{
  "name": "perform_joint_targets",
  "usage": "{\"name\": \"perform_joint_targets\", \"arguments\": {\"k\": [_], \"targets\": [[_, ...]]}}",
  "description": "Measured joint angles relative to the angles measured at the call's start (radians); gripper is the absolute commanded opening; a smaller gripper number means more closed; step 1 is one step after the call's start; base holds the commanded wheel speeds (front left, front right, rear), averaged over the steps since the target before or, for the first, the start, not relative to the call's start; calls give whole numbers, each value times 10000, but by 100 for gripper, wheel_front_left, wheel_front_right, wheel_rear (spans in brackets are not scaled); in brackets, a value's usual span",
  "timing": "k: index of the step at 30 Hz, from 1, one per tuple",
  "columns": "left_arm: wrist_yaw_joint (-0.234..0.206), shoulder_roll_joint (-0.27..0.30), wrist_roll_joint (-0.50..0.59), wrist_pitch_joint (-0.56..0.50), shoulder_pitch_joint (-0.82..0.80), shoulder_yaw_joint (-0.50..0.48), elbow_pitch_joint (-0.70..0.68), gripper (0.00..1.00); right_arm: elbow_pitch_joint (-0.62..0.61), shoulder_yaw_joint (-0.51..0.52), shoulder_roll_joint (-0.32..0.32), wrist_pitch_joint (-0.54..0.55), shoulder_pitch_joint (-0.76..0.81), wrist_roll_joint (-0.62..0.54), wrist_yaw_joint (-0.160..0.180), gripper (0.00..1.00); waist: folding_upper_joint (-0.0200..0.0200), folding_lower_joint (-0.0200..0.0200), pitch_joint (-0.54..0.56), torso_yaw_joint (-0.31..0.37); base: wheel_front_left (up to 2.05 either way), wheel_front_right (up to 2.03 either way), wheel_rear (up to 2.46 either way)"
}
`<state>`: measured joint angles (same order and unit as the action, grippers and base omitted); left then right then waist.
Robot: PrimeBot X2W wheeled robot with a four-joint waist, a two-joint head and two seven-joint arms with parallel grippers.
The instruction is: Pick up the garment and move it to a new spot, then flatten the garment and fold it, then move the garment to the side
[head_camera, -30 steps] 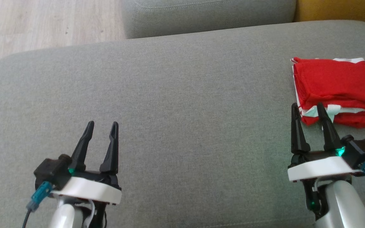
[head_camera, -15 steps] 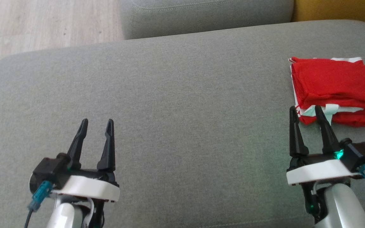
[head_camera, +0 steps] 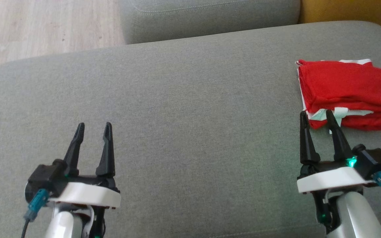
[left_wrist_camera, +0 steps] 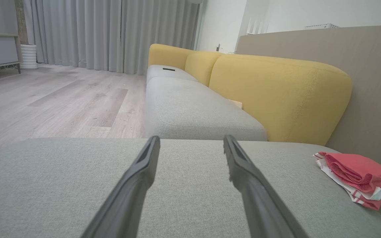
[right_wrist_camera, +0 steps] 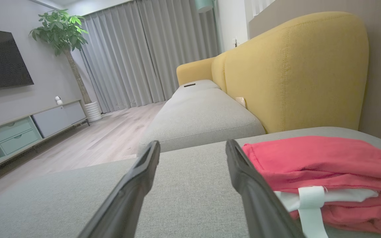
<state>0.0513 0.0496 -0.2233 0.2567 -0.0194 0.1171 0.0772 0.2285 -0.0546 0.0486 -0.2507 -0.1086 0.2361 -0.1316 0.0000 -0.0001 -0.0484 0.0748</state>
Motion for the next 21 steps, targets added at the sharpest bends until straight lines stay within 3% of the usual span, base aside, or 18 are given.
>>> {"name": "perform_joint_targets", "arguments": {"k": [13,14,21], "targets": [[-81,-6,-244,0,-3,-75,228,100,4,-58,-2,0,-4,0,0,100,0,1,-59,83,0,0,0],[-136,-6,-368,0,-5,-104,303,0,4,-58,-2,0,-5,0,0,0,0,1,-65,87,0,0,0],[-161,-19,-568,-96,547,-10,1287,0,832,-63,-23,44,575,140,0,0,0,1,-59,74,0,0,0]]}}
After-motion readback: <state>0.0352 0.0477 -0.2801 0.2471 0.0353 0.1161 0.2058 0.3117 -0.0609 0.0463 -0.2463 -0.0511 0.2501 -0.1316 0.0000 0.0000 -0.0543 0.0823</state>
